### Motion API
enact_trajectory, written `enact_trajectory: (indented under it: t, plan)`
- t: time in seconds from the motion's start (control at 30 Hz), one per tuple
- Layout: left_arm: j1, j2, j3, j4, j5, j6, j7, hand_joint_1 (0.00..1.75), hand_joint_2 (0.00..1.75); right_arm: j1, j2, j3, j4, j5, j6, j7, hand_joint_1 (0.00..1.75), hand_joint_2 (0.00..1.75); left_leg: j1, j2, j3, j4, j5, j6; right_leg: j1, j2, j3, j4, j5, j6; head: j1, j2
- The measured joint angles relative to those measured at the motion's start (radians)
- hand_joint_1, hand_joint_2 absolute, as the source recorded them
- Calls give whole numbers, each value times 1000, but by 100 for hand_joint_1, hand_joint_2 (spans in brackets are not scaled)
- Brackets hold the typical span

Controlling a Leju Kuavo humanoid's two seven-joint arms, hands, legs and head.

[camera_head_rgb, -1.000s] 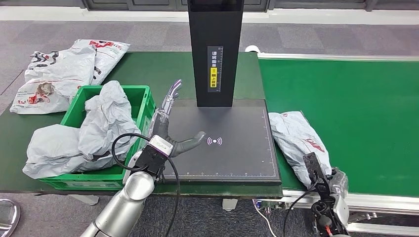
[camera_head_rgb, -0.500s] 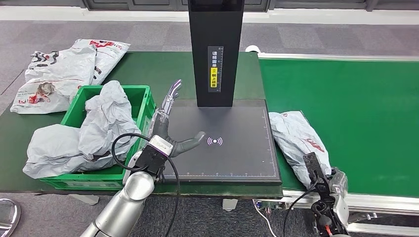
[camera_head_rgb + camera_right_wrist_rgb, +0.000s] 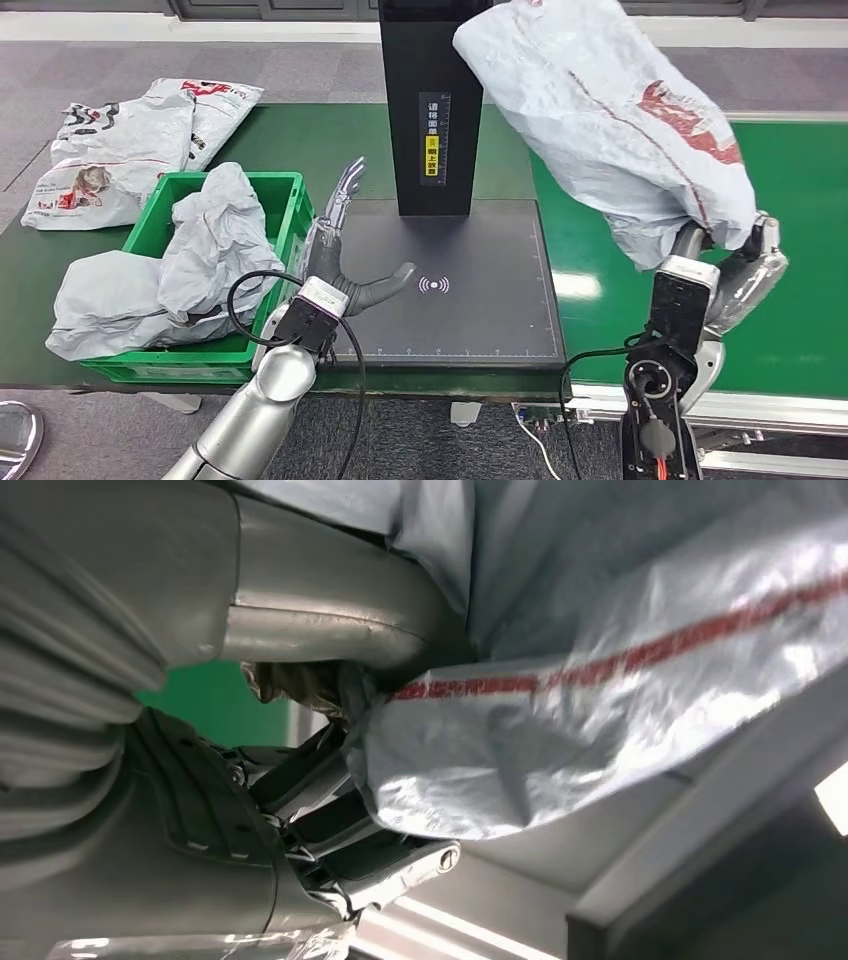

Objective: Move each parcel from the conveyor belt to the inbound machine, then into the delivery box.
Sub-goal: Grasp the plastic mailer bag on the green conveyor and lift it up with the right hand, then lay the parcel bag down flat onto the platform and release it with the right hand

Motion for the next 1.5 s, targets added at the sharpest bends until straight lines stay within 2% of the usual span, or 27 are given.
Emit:
enact_trajectory:
  t: [0.13, 0.37, 0.87, 0.97, 1.17, 1.3, 1.5]
  plan:
    - [-1, 0, 0, 0, 0, 0, 0, 0, 175, 5, 2, 6, -34, -16, 0, 3, 175, 175, 0, 1, 0, 0, 0, 0, -1, 1, 0, 0, 1, 1, 0, 0]
    - [-3, 0, 0, 2, 1, 0, 0, 0, 175, 6, -2, 27, -31, -41, 5, 73, 175, 175, 0, 0, 0, 0, 0, 0, -1, 1, 0, 0, 1, 1, 0, 0]
    - [-4, 0, 0, 7, 2, 0, 0, 0, 175, 6, -10, 45, -25, -41, 5, 80, 175, 175, 0, 0, 0, 0, 0, 0, -1, 1, 0, 0, 1, 1, 0, 0]
    - [-5, 0, 0, 7, 2, -1, 0, 0, 175, 2, -15, 53, -18, -32, 32, 117, 175, 175, 0, 0, 0, 0, 0, 0, -1, 1, 0, 0, 1, 1, 0, 0]
    - [-23, 0, 0, 12, 4, -10, 0, 0, 175, -56, -40, 147, 107, 60, 191, 231, 175, 175, 0, 1, 0, 0, 1, 0, 0, 2, 0, 0, 2, 0, 0, 0]
    - [-36, -1, 0, 16, 8, -15, 0, 0, 175, -95, -42, 235, 216, 114, 261, 245, 175, 175, 0, 0, 0, 0, 2, -1, 0, 1, 0, 0, 2, 0, 0, 0]
    - [-51, -1, 0, 24, 13, -15, 0, 0, 175, -138, -42, 357, 323, 143, 303, 260, 175, 175, 0, 0, 0, 0, 2, -1, 0, 1, 0, 0, 2, 0, 0, 0]
